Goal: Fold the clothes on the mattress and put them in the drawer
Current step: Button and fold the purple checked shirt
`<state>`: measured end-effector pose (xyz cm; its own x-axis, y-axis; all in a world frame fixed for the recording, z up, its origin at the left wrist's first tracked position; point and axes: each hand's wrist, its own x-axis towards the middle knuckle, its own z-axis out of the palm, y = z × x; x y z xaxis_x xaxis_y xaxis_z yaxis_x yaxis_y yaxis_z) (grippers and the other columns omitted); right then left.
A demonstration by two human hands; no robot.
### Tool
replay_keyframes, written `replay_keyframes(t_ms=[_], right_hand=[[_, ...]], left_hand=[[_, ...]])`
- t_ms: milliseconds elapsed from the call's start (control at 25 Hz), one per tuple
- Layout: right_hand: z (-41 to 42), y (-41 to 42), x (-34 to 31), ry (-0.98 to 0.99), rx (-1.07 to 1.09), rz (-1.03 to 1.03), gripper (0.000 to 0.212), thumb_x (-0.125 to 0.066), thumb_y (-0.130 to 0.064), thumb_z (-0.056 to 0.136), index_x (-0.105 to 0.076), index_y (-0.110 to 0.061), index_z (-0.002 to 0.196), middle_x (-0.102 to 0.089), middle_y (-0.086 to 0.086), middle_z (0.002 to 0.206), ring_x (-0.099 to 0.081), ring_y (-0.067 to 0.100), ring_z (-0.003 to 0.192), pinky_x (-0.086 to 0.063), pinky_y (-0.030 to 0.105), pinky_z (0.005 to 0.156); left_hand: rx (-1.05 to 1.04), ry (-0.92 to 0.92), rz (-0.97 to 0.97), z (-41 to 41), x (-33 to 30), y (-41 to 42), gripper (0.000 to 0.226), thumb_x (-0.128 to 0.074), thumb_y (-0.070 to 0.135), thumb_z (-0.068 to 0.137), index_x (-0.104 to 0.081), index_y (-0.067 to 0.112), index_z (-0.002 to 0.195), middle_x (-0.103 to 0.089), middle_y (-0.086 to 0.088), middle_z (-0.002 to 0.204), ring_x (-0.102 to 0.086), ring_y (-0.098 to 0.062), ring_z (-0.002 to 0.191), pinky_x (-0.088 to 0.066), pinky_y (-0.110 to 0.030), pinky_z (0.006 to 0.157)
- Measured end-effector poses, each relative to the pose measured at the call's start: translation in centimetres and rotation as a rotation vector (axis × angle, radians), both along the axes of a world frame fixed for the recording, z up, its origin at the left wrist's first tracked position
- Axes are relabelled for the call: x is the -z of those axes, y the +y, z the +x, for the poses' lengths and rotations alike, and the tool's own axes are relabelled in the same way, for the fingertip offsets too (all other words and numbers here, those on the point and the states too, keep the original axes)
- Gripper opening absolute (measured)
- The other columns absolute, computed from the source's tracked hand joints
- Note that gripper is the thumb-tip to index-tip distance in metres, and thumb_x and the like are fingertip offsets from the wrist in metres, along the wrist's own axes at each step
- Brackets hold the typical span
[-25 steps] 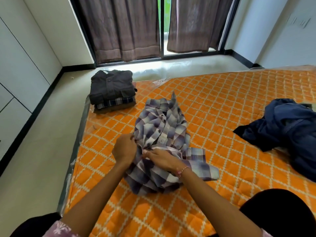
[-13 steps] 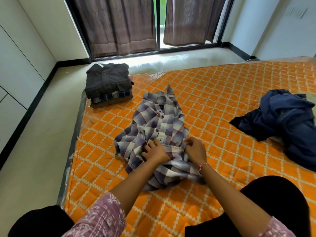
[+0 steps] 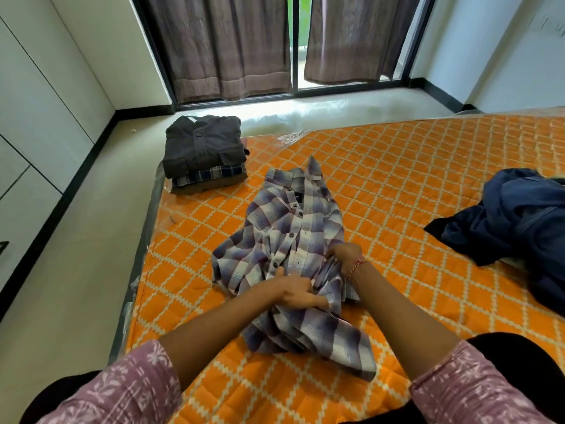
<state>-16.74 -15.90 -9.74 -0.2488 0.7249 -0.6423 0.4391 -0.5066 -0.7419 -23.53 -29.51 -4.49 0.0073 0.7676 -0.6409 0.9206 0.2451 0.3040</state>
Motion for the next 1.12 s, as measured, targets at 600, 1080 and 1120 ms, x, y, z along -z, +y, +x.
replay_keyframes(t_ms=[600, 1080, 1120], right_hand=[[2.0, -3.4, 0.9, -0.362, -0.730, 0.614, 0.078, -0.058, -0.060, 0.080, -0.039, -0.009, 0.135, -0.055, 0.017, 0.129, -0.055, 0.037, 0.114, -0.047, 0.045, 0.094], [0.0, -3.3, -1.4, -0.532, -0.937, 0.791, 0.022, -0.045, -0.015, 0.092, -0.052, -0.006, 0.073, -0.057, 0.013, 0.077, -0.052, 0.030, 0.072, -0.041, 0.029, 0.056], [-1.9, -3.4, -2.2, -0.422, -0.865, 0.879, 0.023, -0.046, -0.012, 0.092, -0.051, -0.006, 0.071, -0.054, 0.013, 0.070, -0.049, 0.028, 0.066, -0.036, 0.030, 0.052]], left_hand=[[-0.599, 0.171, 0.196, -1.3, 4.1, -2.3, 0.103, -0.057, 0.064, 0.081, 0.005, 0.022, 0.152, 0.001, -0.018, 0.156, -0.024, -0.042, 0.138, -0.039, -0.052, 0.100], [-0.449, -0.209, -0.329, -1.8, 2.5, -1.5, 0.044, -0.047, 0.039, 0.097, -0.060, -0.003, 0.097, -0.060, -0.013, 0.075, -0.057, -0.019, 0.060, -0.046, -0.024, 0.053], [-0.525, -0.217, -0.119, -2.5, 2.8, -0.4, 0.028, -0.049, 0.021, 0.096, -0.064, -0.003, 0.096, -0.060, -0.014, 0.075, -0.056, -0.021, 0.062, -0.045, -0.025, 0.054]])
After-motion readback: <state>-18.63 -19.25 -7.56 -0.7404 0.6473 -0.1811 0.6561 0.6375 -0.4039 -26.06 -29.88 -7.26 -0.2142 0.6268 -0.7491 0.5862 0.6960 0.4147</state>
